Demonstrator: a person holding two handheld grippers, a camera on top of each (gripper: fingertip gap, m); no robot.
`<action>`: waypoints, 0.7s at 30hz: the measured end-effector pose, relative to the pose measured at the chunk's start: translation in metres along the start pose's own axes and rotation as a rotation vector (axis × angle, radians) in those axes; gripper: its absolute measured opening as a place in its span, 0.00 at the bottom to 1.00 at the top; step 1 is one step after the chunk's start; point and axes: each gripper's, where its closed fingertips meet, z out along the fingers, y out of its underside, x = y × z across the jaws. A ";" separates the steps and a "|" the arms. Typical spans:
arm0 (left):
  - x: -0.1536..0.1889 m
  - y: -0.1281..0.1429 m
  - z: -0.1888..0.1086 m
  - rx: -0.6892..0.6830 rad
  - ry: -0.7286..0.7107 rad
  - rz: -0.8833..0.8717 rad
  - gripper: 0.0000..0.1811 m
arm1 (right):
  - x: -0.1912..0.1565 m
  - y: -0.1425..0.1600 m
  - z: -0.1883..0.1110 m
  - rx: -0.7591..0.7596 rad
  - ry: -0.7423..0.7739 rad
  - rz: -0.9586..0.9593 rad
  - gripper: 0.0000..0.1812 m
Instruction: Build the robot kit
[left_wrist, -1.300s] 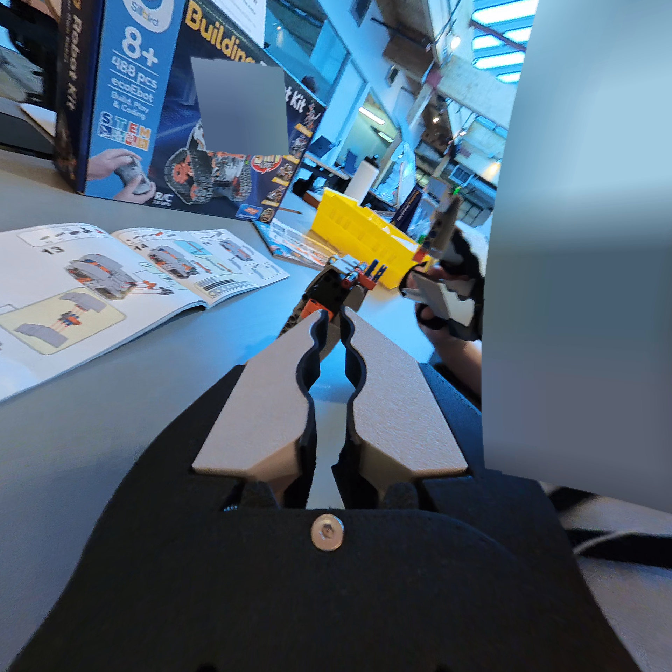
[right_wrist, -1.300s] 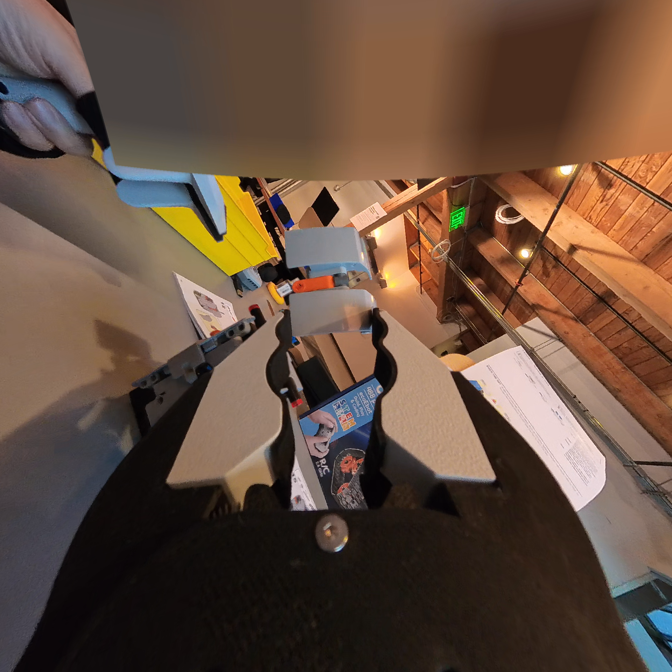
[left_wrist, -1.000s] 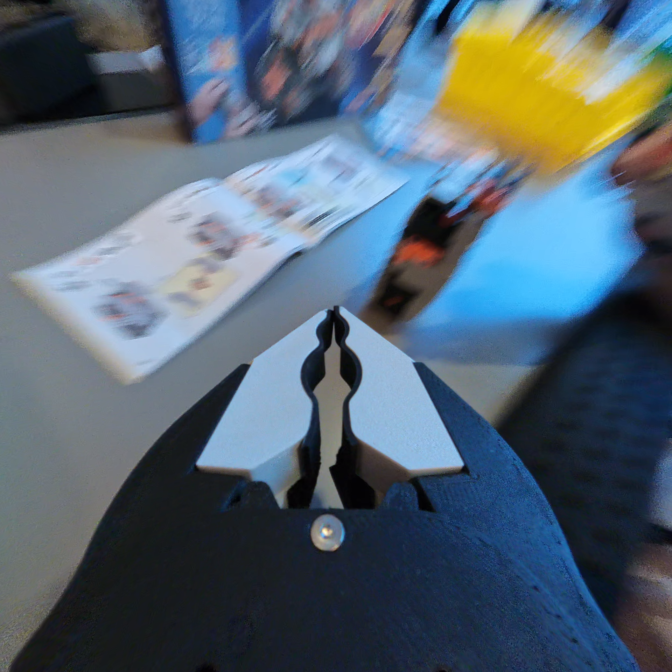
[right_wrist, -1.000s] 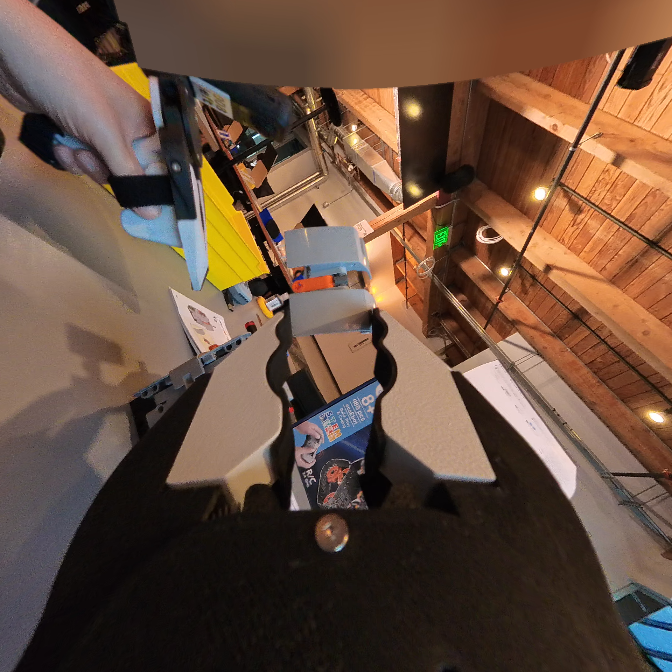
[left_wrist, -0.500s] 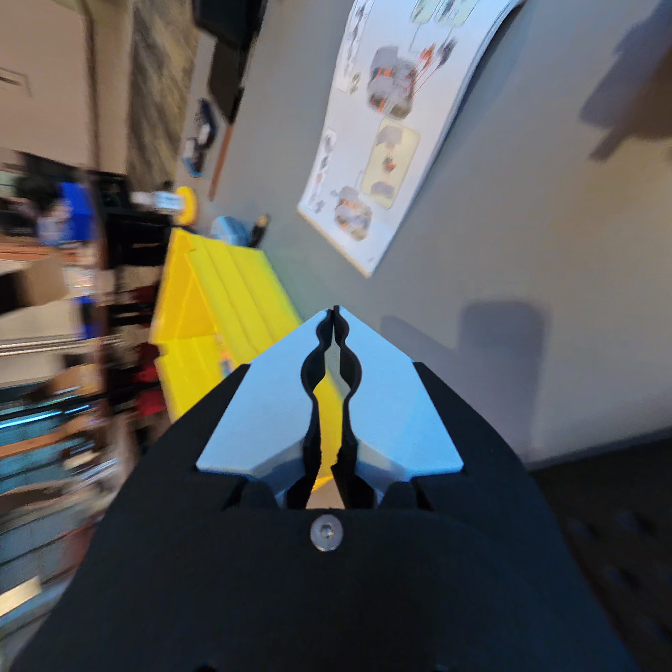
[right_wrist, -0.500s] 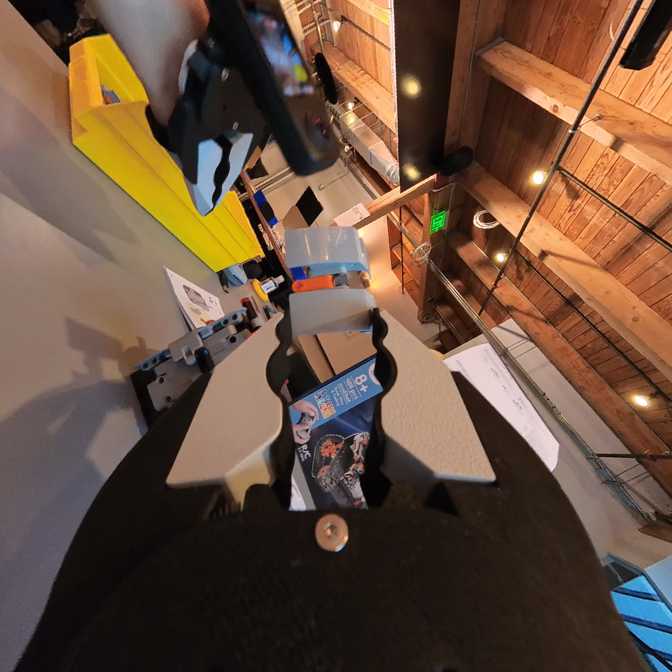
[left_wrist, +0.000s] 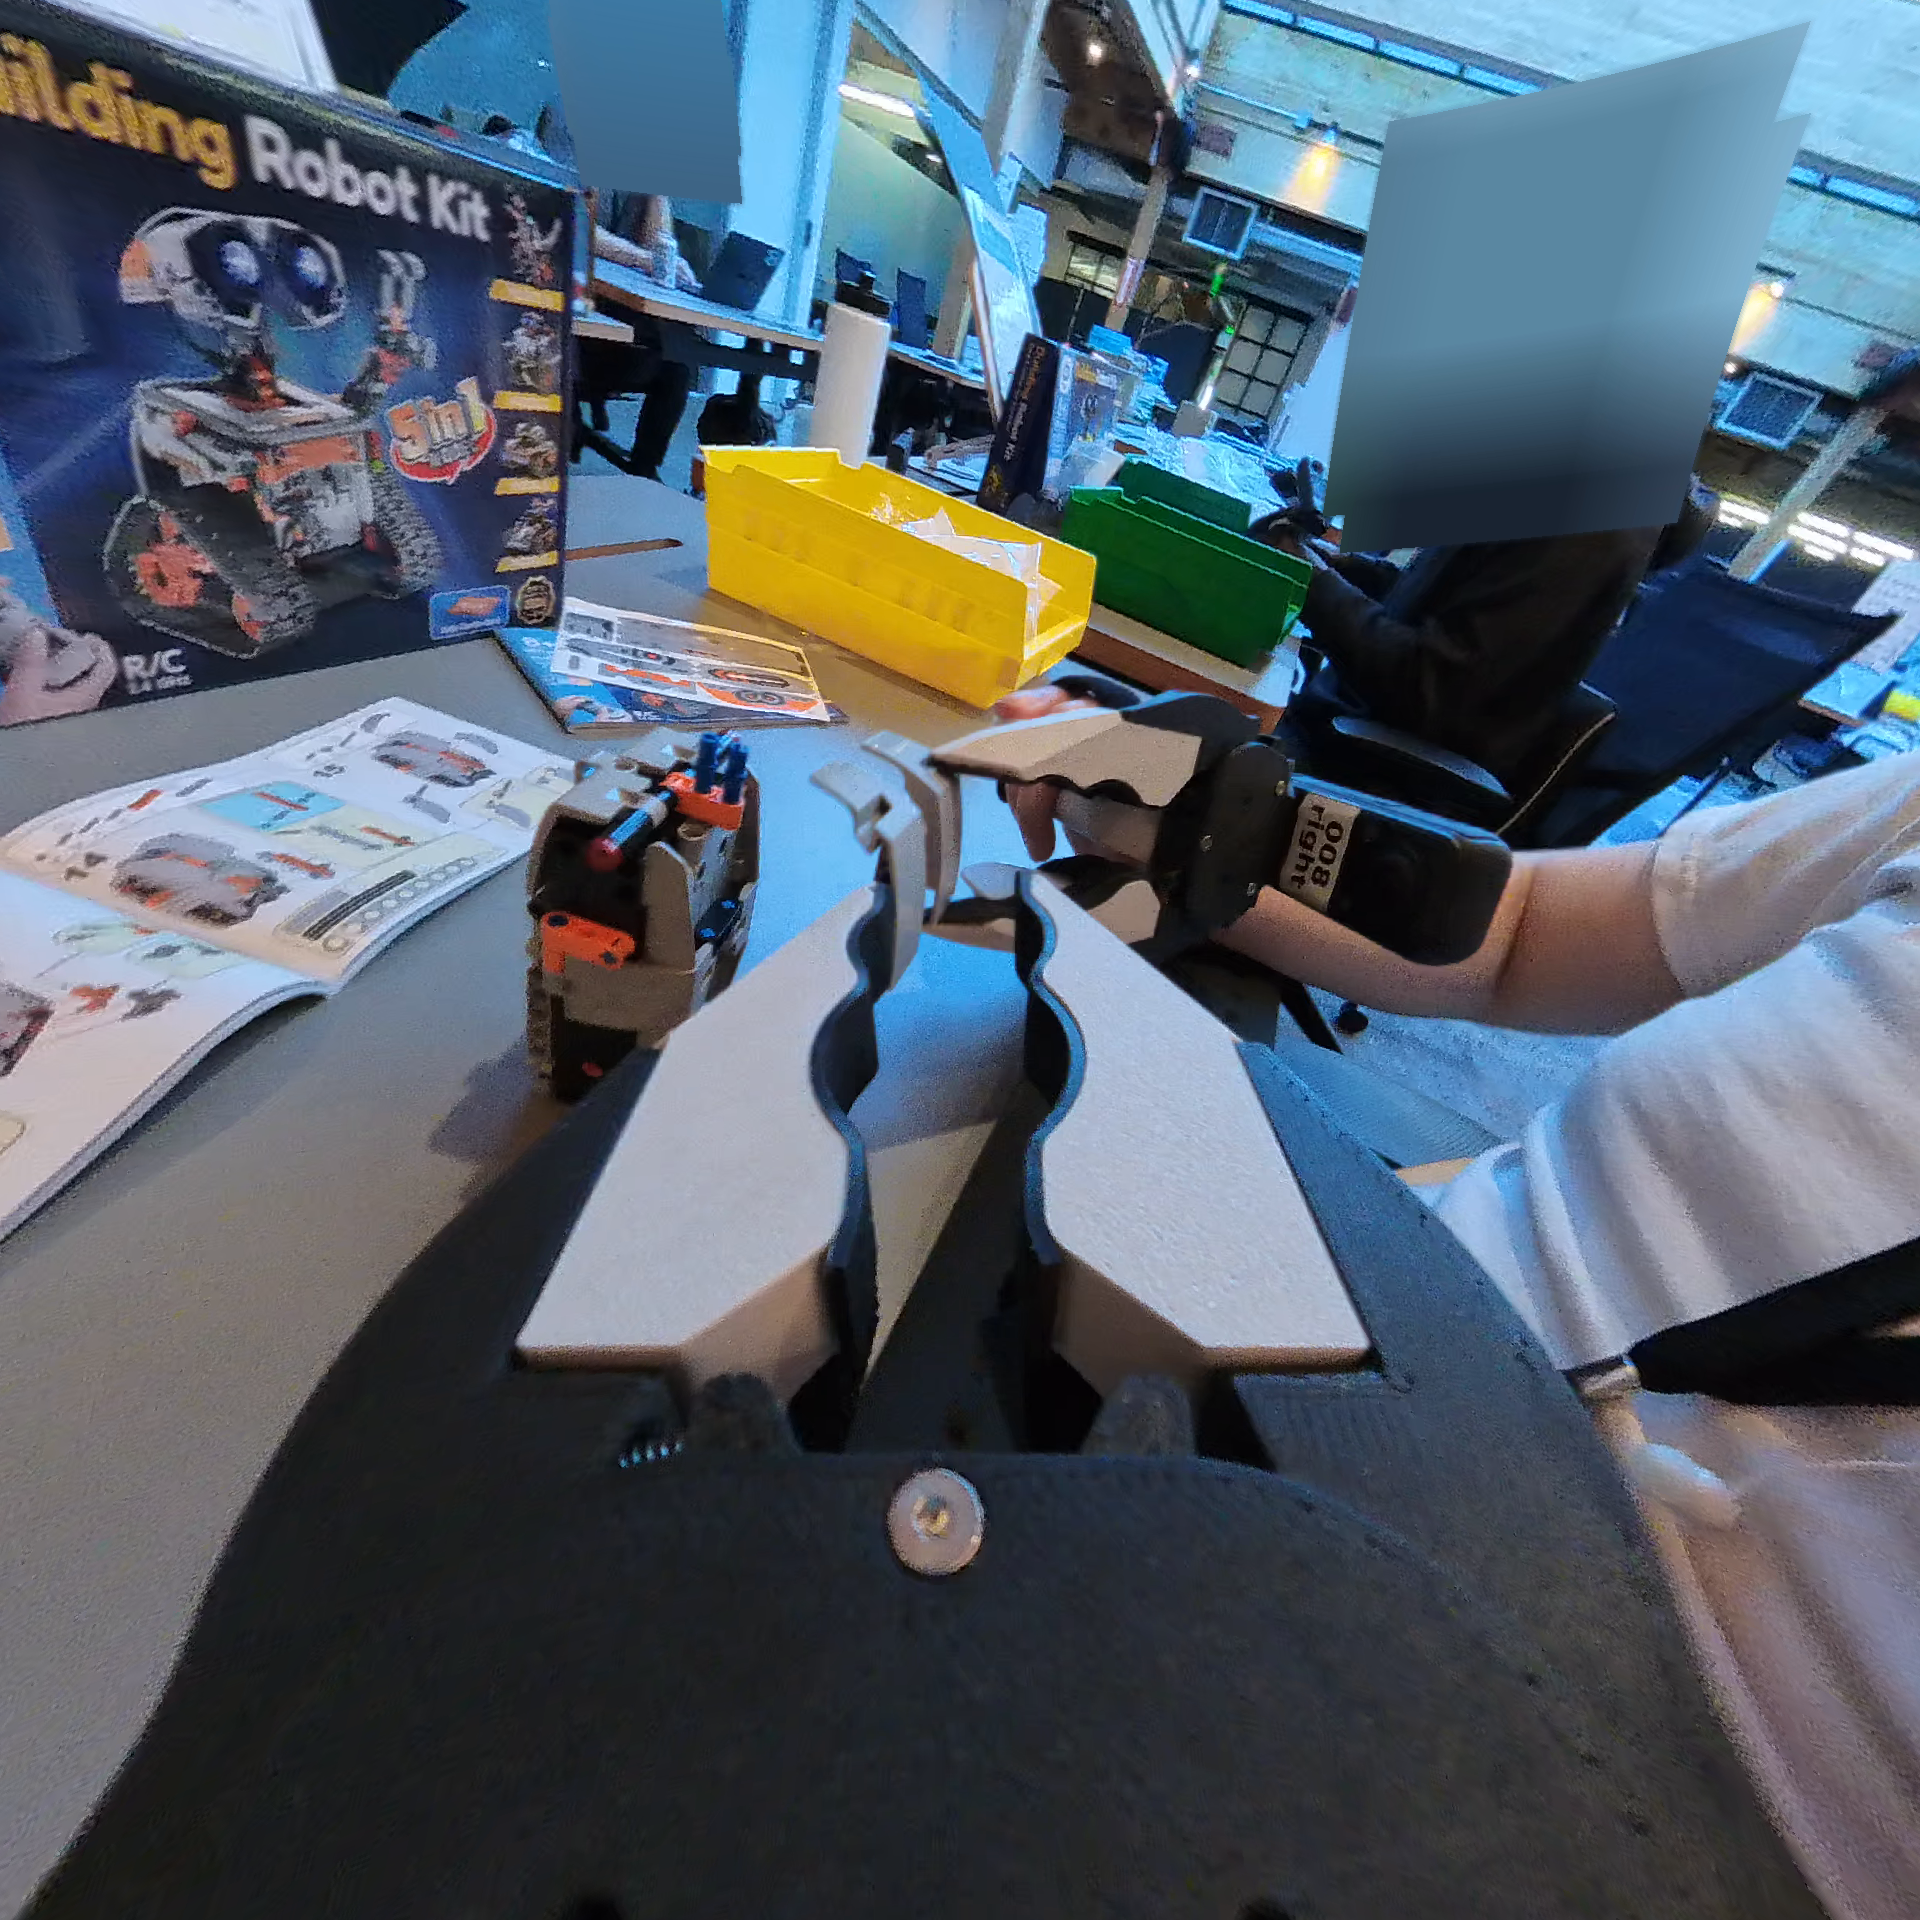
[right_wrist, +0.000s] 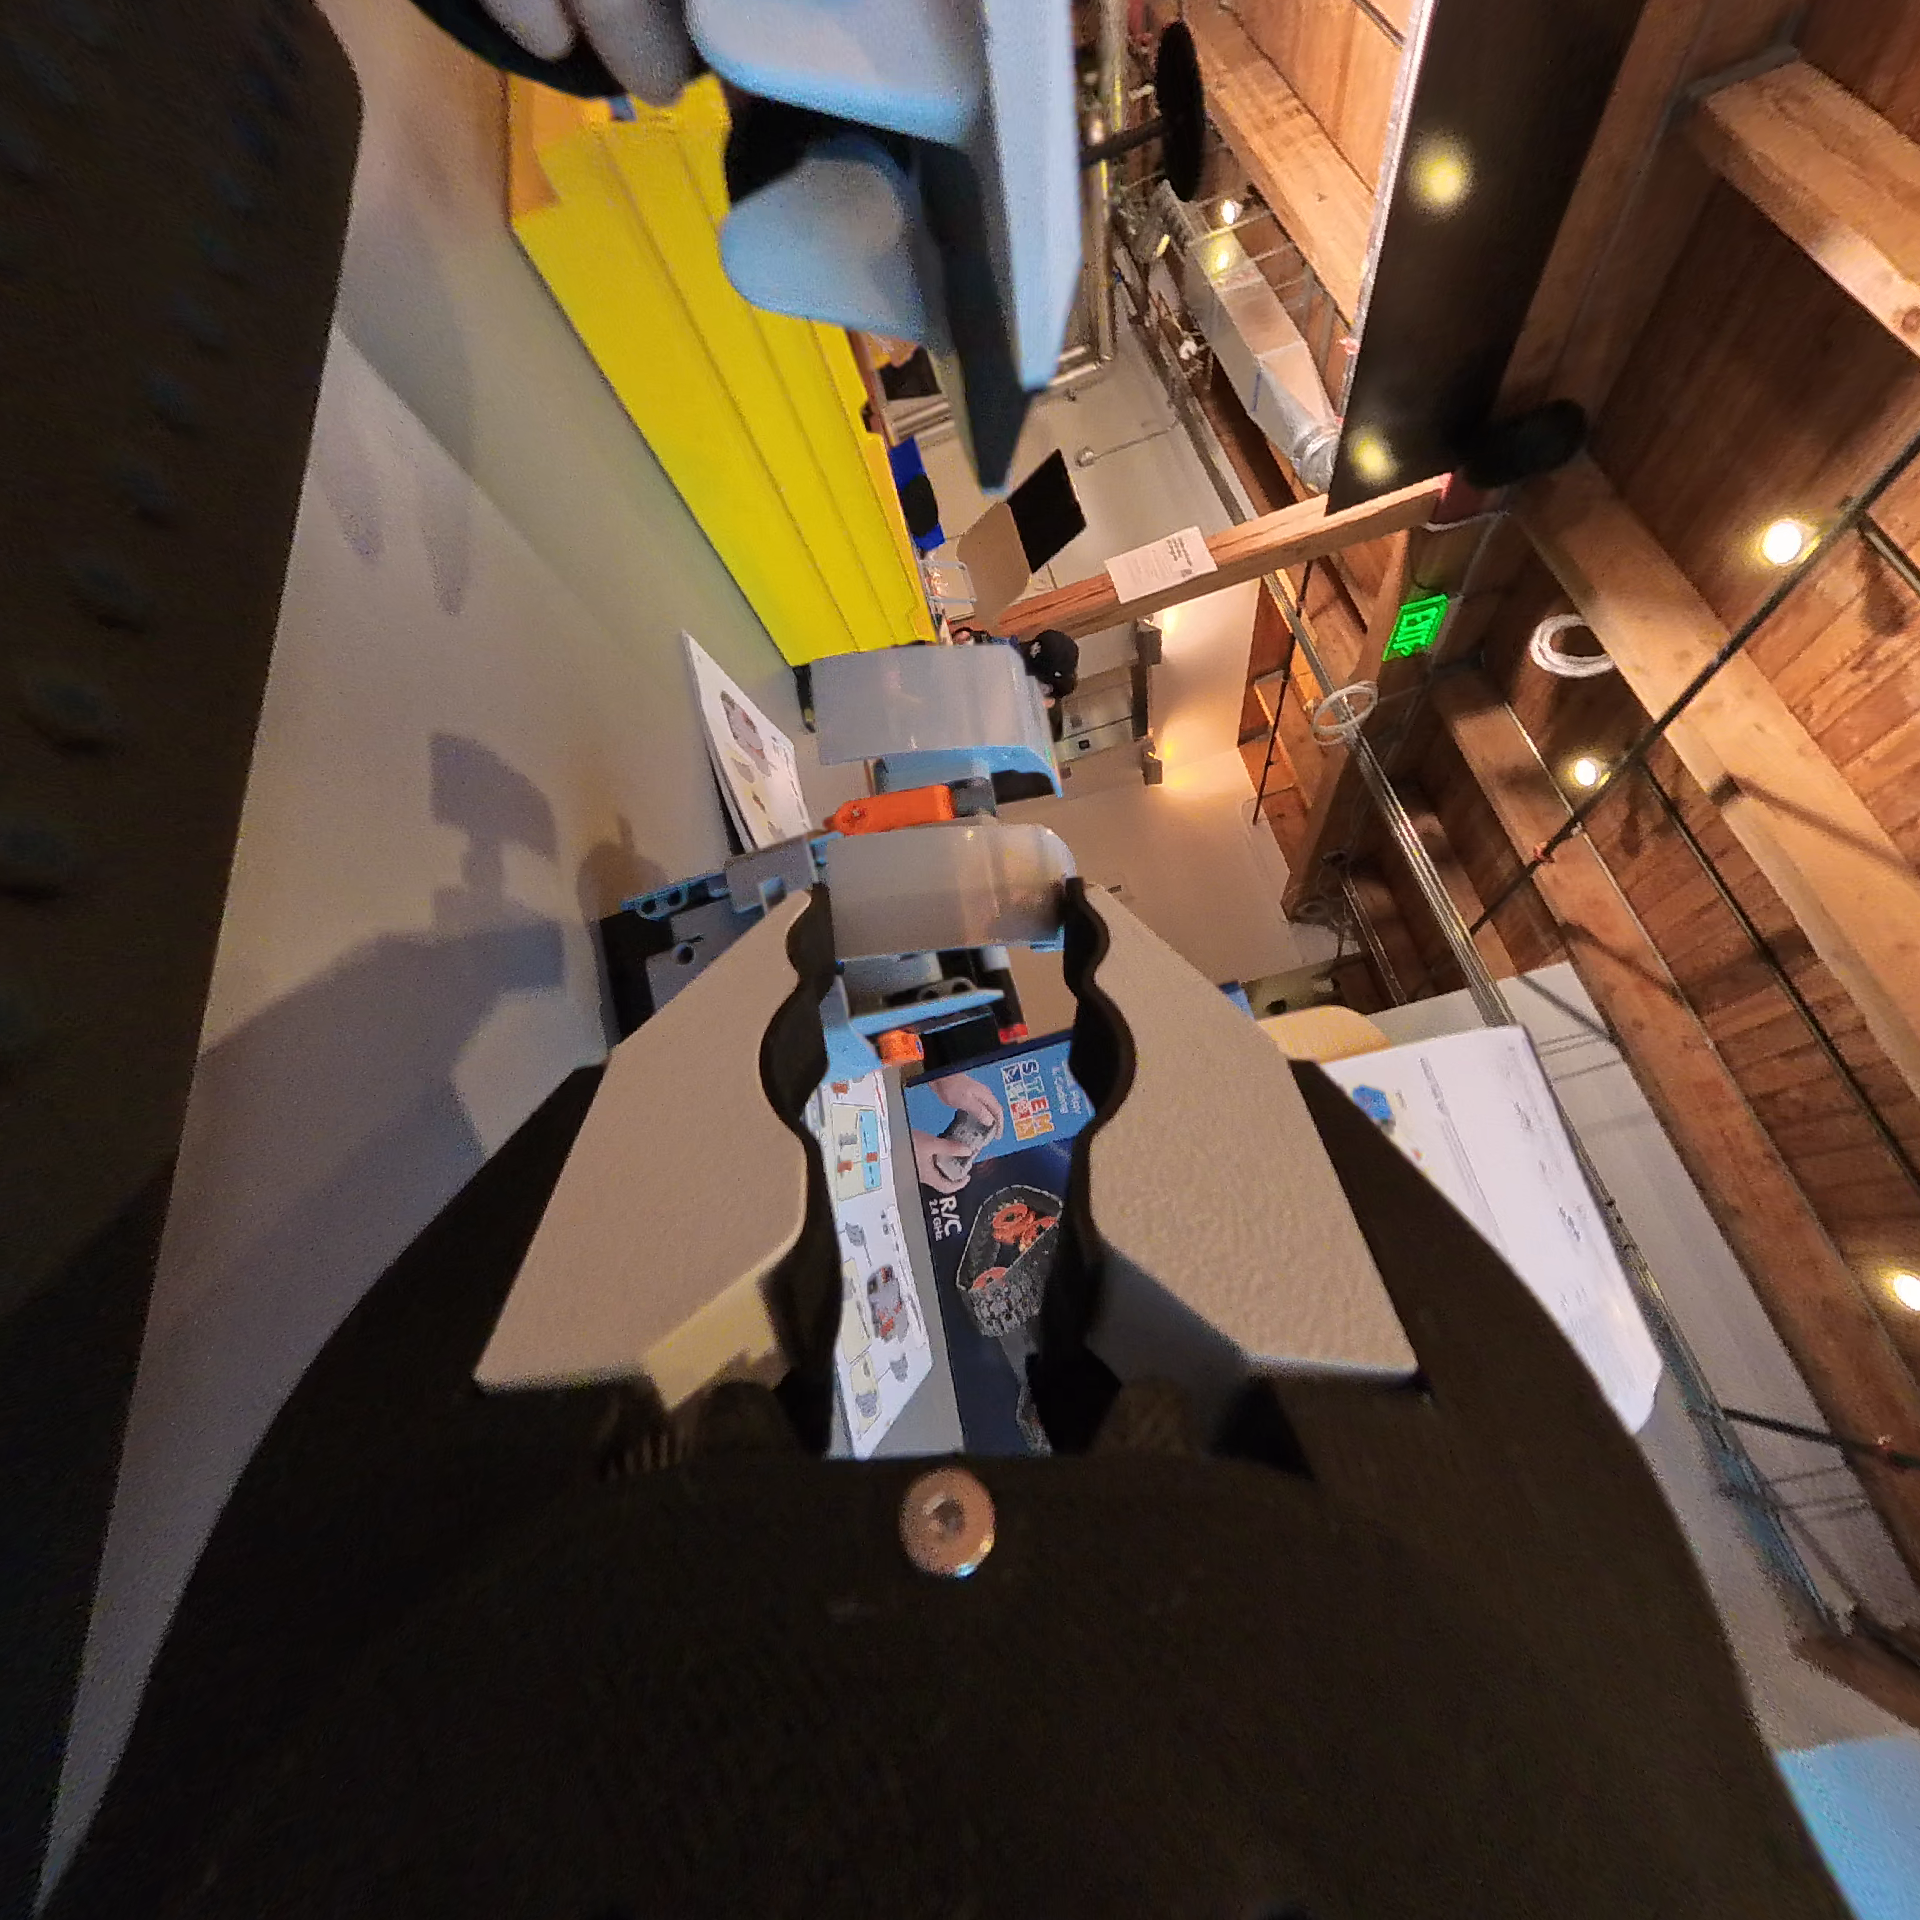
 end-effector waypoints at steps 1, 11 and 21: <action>-0.001 0.002 0.005 -0.010 -0.005 0.020 0.11 | -0.002 -0.001 0.001 0.009 -0.007 -0.017 0.24; -0.026 0.029 0.034 -0.169 -0.020 0.138 0.09 | -0.012 0.012 0.011 0.041 -0.040 -0.144 0.24; -0.039 0.029 0.040 -0.130 -0.003 0.093 0.00 | -0.007 0.025 0.021 0.031 -0.034 -0.133 0.24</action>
